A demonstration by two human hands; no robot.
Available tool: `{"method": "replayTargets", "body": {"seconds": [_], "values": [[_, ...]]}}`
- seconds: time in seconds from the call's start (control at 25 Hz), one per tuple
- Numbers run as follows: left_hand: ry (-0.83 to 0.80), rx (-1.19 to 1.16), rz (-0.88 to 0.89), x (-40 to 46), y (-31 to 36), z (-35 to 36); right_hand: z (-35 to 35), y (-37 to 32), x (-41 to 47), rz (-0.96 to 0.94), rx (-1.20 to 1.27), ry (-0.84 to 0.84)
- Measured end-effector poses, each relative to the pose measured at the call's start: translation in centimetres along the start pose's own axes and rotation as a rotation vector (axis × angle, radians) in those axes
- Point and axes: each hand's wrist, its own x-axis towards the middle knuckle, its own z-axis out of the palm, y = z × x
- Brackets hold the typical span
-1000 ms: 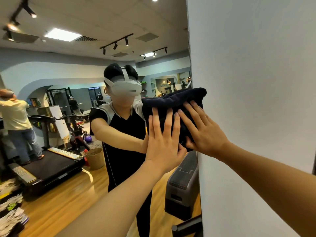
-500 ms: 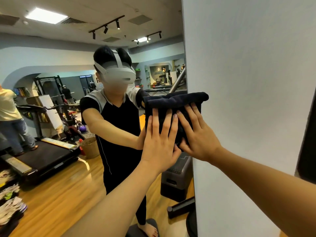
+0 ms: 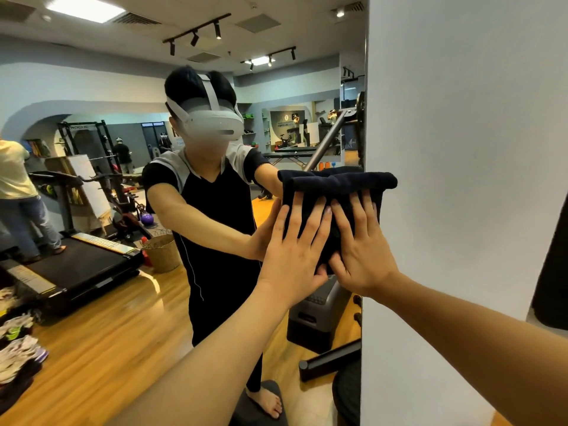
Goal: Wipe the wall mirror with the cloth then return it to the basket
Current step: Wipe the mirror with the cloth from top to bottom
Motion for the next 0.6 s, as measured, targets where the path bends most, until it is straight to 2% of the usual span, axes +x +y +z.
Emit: {"method": "replayTargets", "body": {"seconds": [0.24, 0.6], "values": [[-0.046, 0.048, 0.014, -2.9, -3.2, -0.9, 0.9, -4.5, 0.1, 0.026, 0.009, -0.02], [-0.061, 0.125, 0.0, -10.3, -11.3, -2.3, 3.3, -15.3, 1.0, 0.019, 0.043, -0.019]]}}
